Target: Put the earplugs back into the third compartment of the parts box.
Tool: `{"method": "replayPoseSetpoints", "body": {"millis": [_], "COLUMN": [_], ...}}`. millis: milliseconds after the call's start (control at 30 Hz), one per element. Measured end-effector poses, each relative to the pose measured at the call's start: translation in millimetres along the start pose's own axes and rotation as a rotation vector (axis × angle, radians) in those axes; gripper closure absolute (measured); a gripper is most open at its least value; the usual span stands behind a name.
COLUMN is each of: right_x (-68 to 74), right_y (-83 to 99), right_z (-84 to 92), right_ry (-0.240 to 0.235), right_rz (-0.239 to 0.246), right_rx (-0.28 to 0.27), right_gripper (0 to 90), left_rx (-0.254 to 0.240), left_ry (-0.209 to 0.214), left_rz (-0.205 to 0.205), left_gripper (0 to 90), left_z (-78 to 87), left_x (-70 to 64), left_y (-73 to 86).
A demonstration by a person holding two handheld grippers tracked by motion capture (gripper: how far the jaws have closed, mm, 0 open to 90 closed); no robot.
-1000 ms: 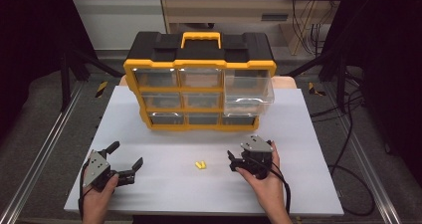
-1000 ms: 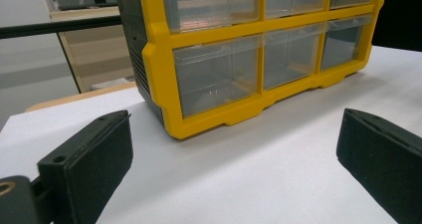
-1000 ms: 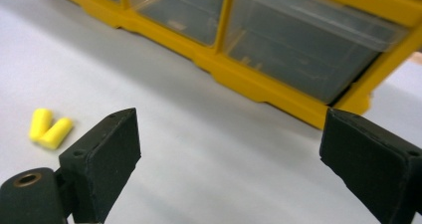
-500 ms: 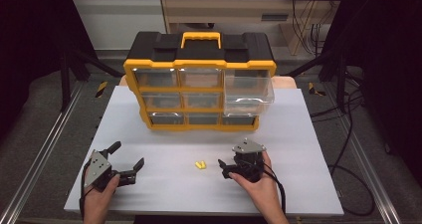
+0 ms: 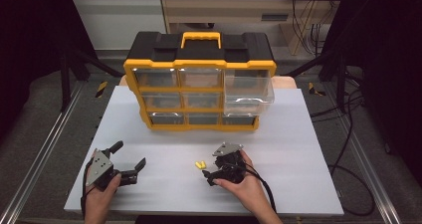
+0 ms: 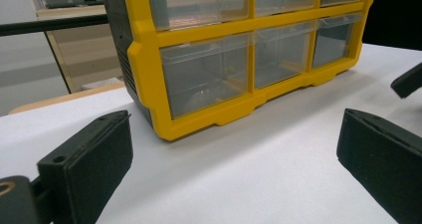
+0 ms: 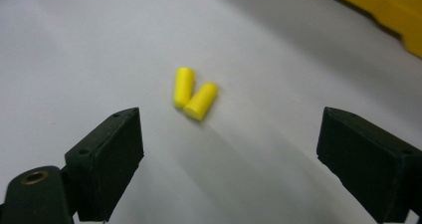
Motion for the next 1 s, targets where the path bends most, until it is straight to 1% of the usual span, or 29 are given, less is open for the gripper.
{"method": "replayPoseSetpoints", "body": {"millis": [100, 167, 200, 267, 300, 367, 433, 500, 600, 667, 733, 833, 933, 1000], "right_x": [7.2, 11.1, 13.1, 15.5, 16.5, 18.8, 19.2, 19.9, 18.8, 17.0, 16.0, 13.9, 13.3, 12.5], "right_y": [-2.4, -4.8, -6.8, -9.8, -11.3, -14.0, -15.1, -15.3, -14.7, -14.6, -14.3, -13.7, -10.8, -9.5], "right_z": [-6.9, -10.6, -12.5, -14.0, -14.7, -15.7, -16.7, -17.5, -17.3, -16.0, -15.4, -15.2, -17.5, -19.2], "right_ry": [-0.01, -0.011, -0.017, -0.027, -0.031, -0.036, -0.03, -0.036, -0.038, -0.027, -0.037, -0.037, -0.048, -0.044], "right_rz": [0.035, 0.051, 0.054, 0.058, 0.058, 0.06, 0.066, 0.072, 0.071, 0.07, 0.062, 0.051, 0.039, 0.034], "right_rx": [0.017, 0.022, 0.018, 0.005, 0.001, -0.007, -0.01, -0.011, -0.009, -0.012, -0.012, -0.016, -0.003, 0.001], "right_gripper": [15.0, 20.2, 22.2, 29.9, 31.5, 39.5, 42.3, 46.9, 51.9, 55.3, 59.2, 64.2, 66.6, 68.2], "left_rx": [0.005, 0.005, 0.004, 0.004, 0.004, 0.003, 0.003, 0.002, 0.004, 0.006, 0.005, 0.001, 0.001, 0.004], "left_ry": [0.004, 0.005, 0.005, 0.006, 0.006, 0.005, 0.005, 0.005, 0.007, 0.008, 0.007, 0.005, 0.005, 0.006], "left_rz": [-0.008, -0.01, -0.011, -0.013, -0.012, -0.01, -0.009, -0.009, -0.009, -0.01, -0.011, -0.007, -0.008, -0.011], "left_gripper": [0.8, 0.8, 0.8, 0.8, 0.8, 0.8, 0.8, 0.8, 0.9, 0.9, 0.9, 0.9, 0.9, 0.9], "left_z": [-0.8, -1.1, -1.1, -1.1, -1.1, -1.2, -1.3, -1.1, -1.0, -1.1, -1.1, -0.4, -1.2, -1.9], "left_x": [-1.6, -2.6, -2.9, -3.3, -3.2, -2.9, -2.4, -1.9, -2.1, -2.1, -1.7, -0.9, -1.1, -1.9], "left_y": [0.3, -0.1, -0.5, -0.8, -0.8, -0.8, -0.8, -0.9, -0.3, 0.2, 0.4, -0.5, -1.2, -1.3]}}
Point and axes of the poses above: each handheld gripper's, and its own axes: z roughly backward along the jaws, y roughly out of its underside, x roughly to its left, the point moved 8 cm from there along -z, roughly forward along the jaws, and after that the axes turned 11 degrees about x, right-handed, at the moved point
